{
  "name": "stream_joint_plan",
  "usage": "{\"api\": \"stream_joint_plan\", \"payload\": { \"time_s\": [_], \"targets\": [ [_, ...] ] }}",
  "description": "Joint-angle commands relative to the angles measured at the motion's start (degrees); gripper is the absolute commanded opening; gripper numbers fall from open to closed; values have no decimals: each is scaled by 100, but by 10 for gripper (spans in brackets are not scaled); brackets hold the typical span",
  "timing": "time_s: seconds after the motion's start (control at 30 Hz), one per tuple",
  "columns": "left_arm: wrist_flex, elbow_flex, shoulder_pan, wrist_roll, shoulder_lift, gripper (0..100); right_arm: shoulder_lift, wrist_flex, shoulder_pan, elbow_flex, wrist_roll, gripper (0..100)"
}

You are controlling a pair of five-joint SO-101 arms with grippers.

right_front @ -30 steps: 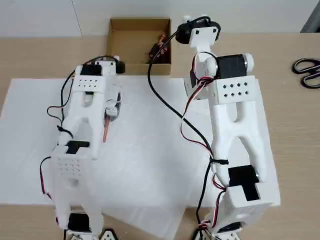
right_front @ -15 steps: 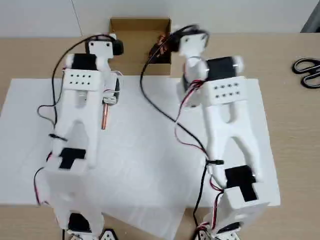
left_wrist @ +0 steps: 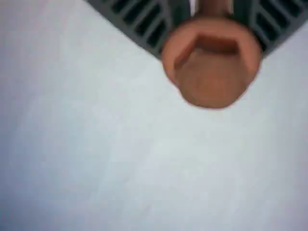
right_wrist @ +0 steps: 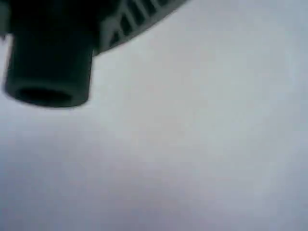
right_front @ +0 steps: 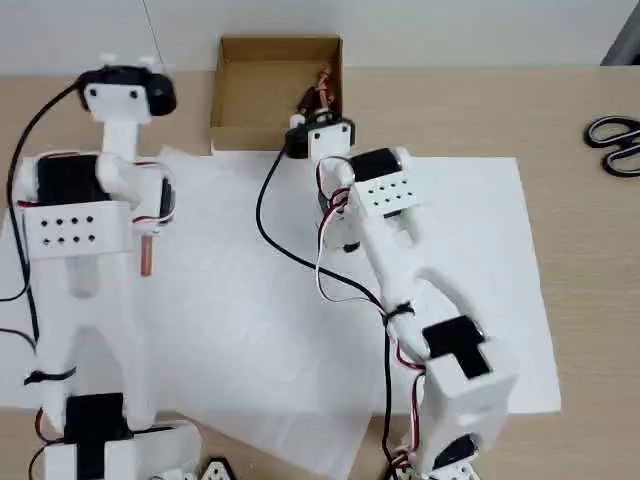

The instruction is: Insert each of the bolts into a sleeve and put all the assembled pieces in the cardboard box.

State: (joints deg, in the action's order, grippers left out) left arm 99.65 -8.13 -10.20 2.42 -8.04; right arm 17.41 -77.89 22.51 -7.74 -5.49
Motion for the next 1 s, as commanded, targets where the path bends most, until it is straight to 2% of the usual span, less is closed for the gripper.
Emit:
{"api": "stream_joint_plan", "payload": {
  "time_s": [0.0, 0.47, 0.67, 0.97],
  "targets": [
    [70, 136, -158, 53, -308, 6, 268, 391, 13, -26, 53, 29],
    [26, 163, -141, 53, -273, 6, 629, 242, 4, -26, 53, 31],
    [53, 171, -141, 35, -273, 6, 629, 233, 13, -9, 53, 121],
    [62, 180, -158, 18, -290, 6, 629, 189, 22, -35, 53, 125]
  ]
}}
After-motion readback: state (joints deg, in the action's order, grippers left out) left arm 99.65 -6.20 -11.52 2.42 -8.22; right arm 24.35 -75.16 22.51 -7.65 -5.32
